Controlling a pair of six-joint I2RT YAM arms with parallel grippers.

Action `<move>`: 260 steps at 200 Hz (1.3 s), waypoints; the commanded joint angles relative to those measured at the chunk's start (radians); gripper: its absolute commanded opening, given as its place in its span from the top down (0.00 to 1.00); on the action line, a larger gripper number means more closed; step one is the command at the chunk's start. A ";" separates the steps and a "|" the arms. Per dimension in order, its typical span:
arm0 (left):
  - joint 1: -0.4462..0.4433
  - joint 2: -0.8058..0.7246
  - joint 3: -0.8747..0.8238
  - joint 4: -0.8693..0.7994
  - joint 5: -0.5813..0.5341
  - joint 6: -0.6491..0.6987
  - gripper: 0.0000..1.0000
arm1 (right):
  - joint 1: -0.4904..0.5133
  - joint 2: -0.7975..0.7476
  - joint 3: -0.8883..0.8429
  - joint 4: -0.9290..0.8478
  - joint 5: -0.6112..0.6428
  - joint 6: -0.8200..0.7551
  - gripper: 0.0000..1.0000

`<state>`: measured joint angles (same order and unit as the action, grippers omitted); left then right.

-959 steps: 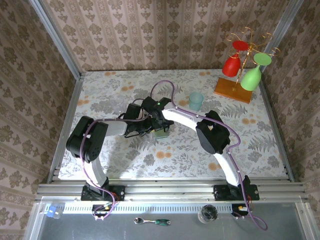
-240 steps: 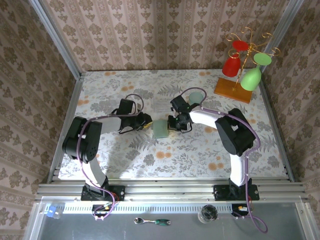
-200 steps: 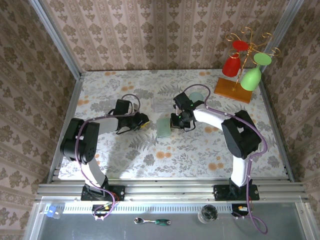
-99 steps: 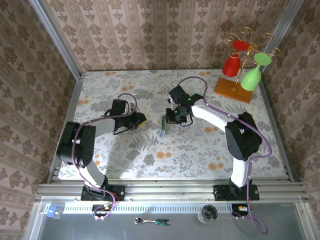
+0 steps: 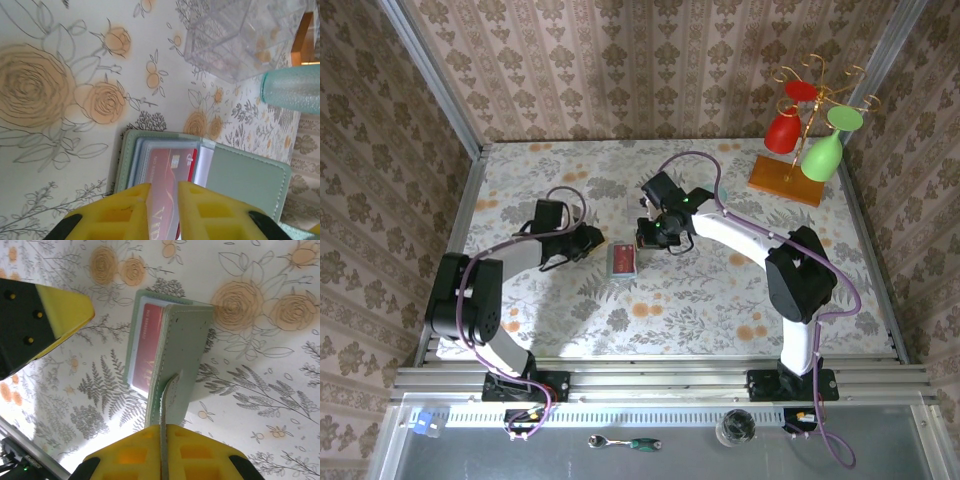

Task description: Take the credit cards out of the card holder

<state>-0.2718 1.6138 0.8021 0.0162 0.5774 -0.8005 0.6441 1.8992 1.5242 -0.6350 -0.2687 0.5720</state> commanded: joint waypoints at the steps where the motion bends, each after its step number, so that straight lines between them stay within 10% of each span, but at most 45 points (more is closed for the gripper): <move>1: -0.026 0.035 0.034 -0.034 0.017 0.039 0.81 | -0.015 -0.007 -0.017 -0.052 0.053 -0.013 0.97; 260: -0.055 0.114 0.036 -0.171 -0.053 0.057 0.93 | -0.063 0.127 -0.179 -0.011 0.254 -0.082 0.95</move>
<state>-0.3389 1.7287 0.8303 -0.1097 0.5423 -0.7654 0.5812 1.9945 1.3575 -0.6323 -0.0746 0.5076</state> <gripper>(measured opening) 0.070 0.070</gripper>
